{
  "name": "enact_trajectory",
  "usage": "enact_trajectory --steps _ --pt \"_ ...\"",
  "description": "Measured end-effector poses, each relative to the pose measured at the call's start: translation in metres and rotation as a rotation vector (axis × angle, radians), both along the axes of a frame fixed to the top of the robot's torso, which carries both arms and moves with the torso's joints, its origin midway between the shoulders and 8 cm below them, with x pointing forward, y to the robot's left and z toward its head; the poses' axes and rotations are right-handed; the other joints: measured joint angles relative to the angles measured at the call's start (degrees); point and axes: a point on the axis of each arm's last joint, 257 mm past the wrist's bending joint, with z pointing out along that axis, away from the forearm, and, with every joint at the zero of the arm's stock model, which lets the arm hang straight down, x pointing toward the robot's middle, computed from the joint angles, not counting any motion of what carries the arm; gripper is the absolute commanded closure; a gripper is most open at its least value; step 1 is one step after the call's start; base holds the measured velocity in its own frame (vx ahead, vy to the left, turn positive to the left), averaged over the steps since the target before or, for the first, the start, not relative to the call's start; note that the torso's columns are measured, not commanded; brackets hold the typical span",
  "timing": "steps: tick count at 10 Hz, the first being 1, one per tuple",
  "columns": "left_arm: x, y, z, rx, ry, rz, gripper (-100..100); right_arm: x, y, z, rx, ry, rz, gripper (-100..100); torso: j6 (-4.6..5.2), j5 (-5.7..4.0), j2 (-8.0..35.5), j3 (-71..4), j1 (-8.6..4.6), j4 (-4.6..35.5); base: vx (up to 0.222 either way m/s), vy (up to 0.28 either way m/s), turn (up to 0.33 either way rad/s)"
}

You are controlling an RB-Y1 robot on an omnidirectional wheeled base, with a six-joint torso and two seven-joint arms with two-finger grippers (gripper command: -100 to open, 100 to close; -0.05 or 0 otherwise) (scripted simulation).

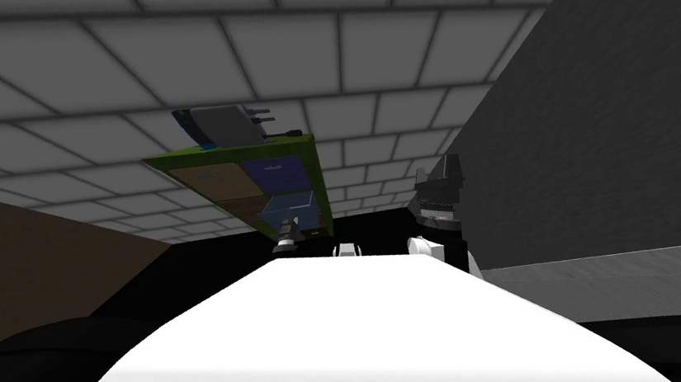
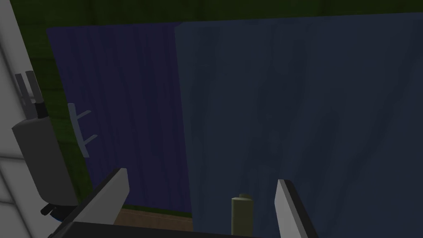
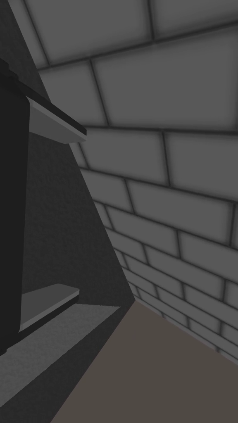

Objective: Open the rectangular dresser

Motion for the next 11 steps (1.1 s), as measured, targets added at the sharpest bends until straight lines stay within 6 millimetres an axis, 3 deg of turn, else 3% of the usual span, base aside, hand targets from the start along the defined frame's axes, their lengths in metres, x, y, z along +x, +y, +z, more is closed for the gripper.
enact_trajectory --steps 6,7,11 --pt "-0.019 0.005 0.025 -0.007 0.018 0.014 -100 0.000 0.000 0.000 0.000 0.000 0.000 0 -0.03 -0.25 0.5 0.3 -0.28 0.3 0.021 0.000 -0.018" --pt "-0.019 0.006 0.024 -0.009 0.023 0.014 0 0.000 0.000 0.000 0.000 0.000 0.000 0 -0.01 -0.19 0.5 0.3 -0.26 0.3 0.000 0.000 0.000" --pt "-0.020 0.006 0.020 -0.010 0.032 0.016 0 0.000 0.000 0.000 0.000 0.000 0.000 0 0.00 -0.08 0.4 0.2 -0.14 0.1 0.000 0.000 0.000"
